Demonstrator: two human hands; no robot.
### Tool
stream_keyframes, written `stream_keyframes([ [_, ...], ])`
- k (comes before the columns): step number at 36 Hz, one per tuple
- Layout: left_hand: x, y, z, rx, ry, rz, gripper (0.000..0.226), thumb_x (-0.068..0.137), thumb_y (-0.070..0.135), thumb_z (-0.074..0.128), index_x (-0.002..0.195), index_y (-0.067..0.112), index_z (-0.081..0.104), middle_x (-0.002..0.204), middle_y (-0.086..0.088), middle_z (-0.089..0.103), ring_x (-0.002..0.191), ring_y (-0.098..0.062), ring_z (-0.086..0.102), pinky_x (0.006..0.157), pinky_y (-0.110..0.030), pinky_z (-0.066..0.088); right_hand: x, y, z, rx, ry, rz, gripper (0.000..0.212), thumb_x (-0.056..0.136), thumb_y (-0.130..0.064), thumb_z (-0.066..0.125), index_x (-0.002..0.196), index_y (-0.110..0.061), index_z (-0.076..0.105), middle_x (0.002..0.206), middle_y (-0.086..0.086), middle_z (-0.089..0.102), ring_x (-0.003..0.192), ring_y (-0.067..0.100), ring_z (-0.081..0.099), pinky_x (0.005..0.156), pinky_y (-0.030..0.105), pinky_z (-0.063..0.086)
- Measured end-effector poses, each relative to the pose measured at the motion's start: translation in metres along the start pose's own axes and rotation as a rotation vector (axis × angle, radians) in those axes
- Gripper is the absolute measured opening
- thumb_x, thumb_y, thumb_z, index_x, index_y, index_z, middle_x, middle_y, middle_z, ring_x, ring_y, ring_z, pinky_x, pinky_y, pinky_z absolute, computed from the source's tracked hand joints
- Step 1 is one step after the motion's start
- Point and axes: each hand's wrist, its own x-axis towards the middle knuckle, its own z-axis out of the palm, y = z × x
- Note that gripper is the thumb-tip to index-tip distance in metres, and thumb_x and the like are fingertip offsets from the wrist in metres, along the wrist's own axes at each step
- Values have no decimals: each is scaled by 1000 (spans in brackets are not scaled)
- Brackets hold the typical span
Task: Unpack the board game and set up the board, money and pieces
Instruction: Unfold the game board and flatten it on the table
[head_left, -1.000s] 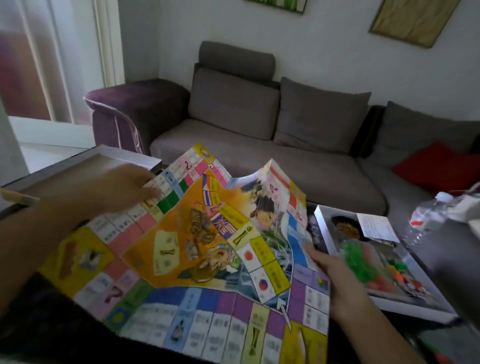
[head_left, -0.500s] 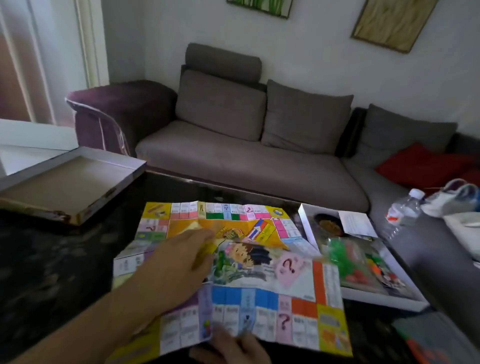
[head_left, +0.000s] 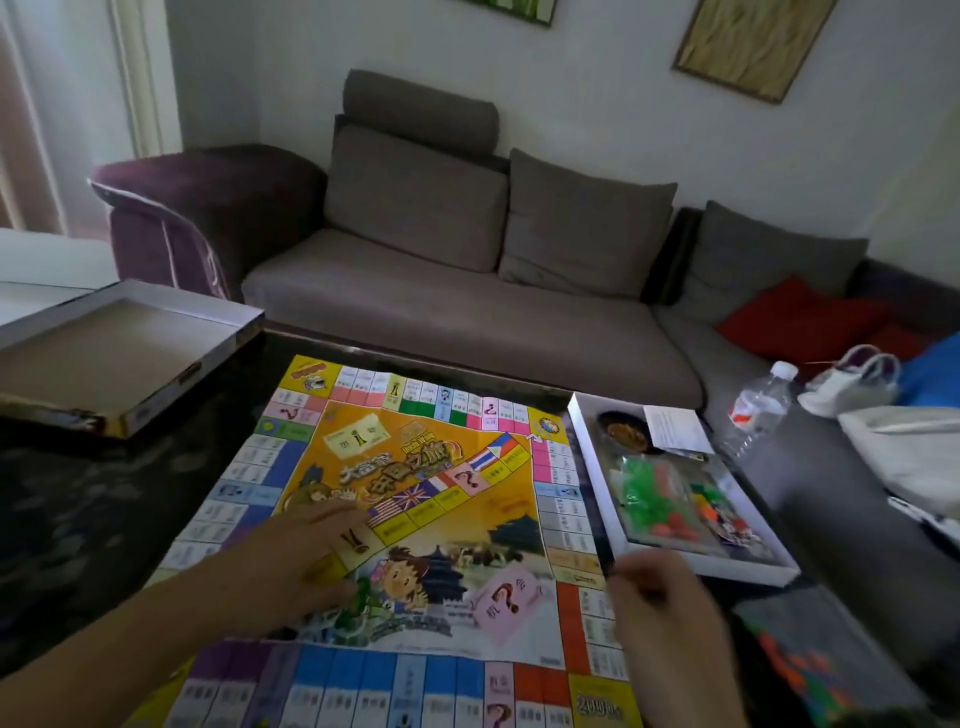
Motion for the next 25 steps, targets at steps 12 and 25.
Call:
stream_keyframes([
  [12,-1,4,-15,-118,113,-151,67,93,48,71,150,30,41,152,12,37,123,-9,50,96,-23,45,69,57,-7,-300,-153,194,26,91,-24,72,105,-7,59,74,6,75,55,18,69,51,30,47],
  [25,-17,-24,-13,-7,-28,-303,127,73,81,71,165,30,-2,173,-2,-5,158,-29,13,125,-44,26,76,68,-10,-7,-285,301,18,100,-7,62,105,8,72,82,23,70,53,20,50,52,30,39],
])
